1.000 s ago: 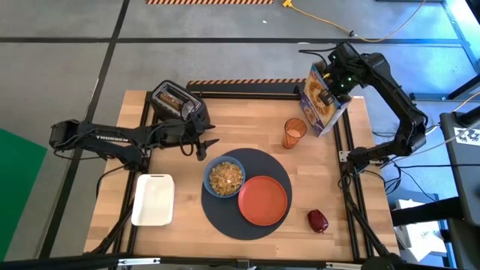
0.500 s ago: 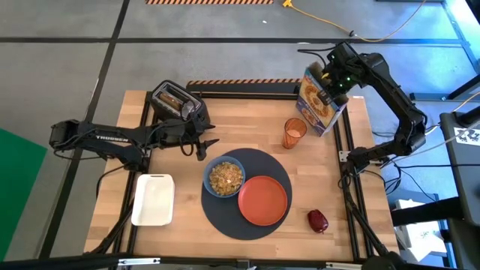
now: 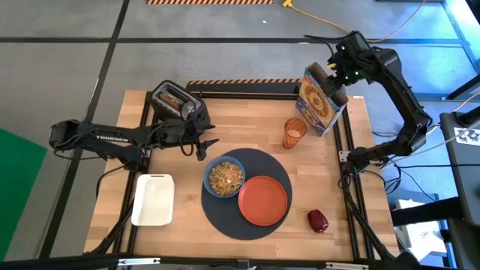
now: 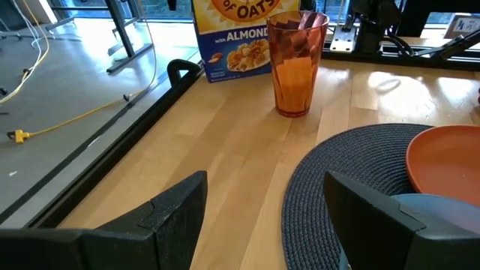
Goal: Arrange a breakfast setting
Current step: Adjust the cereal box
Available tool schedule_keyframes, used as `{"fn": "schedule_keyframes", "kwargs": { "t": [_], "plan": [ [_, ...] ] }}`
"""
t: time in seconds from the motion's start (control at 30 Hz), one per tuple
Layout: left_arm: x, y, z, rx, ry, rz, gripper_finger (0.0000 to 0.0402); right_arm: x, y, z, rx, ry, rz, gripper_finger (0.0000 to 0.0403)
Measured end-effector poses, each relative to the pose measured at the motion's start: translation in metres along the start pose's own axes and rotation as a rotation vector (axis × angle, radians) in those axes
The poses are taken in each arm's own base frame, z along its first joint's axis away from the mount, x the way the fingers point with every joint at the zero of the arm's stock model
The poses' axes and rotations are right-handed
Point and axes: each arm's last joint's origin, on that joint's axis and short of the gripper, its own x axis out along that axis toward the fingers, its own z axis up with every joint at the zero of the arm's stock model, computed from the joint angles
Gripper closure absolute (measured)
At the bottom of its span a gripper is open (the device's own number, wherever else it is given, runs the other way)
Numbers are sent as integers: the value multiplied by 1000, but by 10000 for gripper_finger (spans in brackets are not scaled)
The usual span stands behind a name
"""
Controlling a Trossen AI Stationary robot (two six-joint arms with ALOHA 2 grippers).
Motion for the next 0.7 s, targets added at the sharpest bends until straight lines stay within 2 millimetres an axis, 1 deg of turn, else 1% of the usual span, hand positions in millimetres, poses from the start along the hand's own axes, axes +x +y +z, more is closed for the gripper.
{"fn": "schedule_keyframes", "kwargs": {
  "t": [0.1, 0.7],
  "plan": [
    [0, 0, 0, 0, 1, 0, 140, -3, -1, -1, 0, 2, -8, 203],
    [0, 0, 0, -2, 2, 1, 140, -3, -1, 0, 41, 1, -38, 204]
  ]
}}
